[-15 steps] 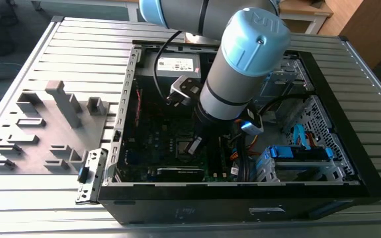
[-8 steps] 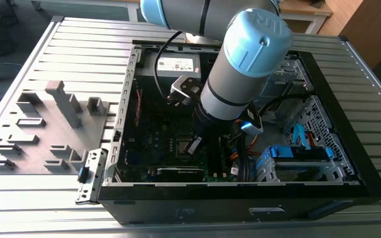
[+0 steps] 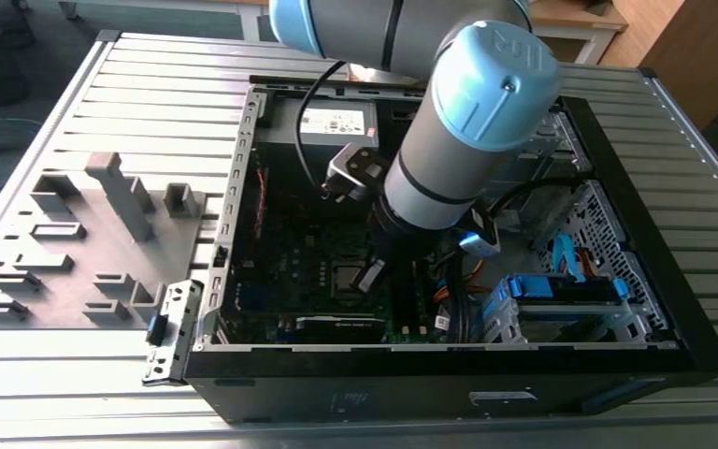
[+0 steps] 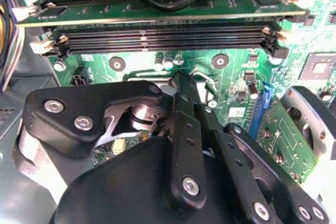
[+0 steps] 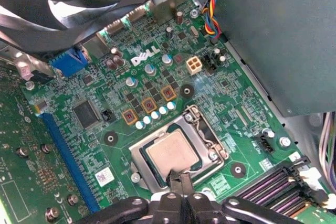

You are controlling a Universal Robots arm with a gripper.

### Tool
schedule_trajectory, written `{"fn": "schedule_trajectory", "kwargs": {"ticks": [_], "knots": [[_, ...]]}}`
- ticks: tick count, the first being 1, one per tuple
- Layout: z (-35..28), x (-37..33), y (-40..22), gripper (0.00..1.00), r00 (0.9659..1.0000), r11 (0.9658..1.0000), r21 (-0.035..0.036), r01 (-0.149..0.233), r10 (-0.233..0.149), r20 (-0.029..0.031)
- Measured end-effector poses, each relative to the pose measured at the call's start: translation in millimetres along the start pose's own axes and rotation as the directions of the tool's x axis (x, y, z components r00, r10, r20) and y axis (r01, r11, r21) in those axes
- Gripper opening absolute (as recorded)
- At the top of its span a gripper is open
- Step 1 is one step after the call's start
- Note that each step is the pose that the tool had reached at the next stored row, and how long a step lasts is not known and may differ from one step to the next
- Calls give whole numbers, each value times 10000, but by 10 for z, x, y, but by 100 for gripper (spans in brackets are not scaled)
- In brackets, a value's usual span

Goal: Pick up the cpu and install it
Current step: 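Install the first cpu locking lever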

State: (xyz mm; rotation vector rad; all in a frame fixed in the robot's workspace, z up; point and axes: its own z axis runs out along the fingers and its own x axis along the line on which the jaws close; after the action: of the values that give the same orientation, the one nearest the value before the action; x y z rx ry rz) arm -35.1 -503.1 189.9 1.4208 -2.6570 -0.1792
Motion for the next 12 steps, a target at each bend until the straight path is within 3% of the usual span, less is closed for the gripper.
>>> {"fn": "schedule_trajectory", "kwargs": {"ticks": [4,12], "knots": [[1,-7,-23,11,10000,10000,-51,7,-7,23],[7,-6,-25,11,10000,10000,-57,19,-19,27]]}}
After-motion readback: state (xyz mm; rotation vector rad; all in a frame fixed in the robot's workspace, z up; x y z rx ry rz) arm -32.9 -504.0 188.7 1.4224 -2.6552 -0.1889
